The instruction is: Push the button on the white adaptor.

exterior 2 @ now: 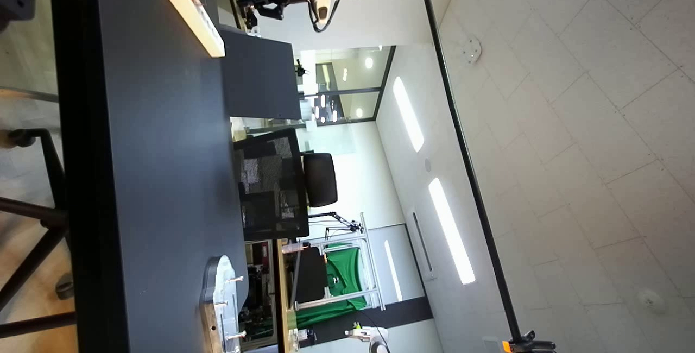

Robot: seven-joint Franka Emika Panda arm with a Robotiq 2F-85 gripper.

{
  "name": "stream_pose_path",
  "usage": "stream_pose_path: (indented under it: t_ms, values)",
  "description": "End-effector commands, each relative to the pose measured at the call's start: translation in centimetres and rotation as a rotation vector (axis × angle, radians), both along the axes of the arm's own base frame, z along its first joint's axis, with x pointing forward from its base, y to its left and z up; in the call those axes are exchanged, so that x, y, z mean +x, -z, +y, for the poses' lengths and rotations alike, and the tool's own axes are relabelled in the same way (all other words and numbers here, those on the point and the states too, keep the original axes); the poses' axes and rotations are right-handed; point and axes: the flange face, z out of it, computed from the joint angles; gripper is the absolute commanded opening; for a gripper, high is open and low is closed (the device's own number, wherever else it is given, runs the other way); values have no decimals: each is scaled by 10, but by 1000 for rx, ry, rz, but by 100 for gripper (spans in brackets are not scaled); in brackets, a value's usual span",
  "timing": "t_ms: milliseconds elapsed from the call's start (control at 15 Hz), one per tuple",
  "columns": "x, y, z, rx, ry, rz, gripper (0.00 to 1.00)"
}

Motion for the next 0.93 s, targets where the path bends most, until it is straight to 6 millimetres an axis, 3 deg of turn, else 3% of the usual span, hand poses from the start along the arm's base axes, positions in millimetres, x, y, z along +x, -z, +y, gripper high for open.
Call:
stream_pose_path:
  t_ms: [0, 267, 867]
  values:
    - [-3, -5, -5, -52, 30, 22, 73]
    - [-5, -3, -10, -82, 39, 43, 100]
    - [-7, 7, -15, -87, 26, 69, 100]
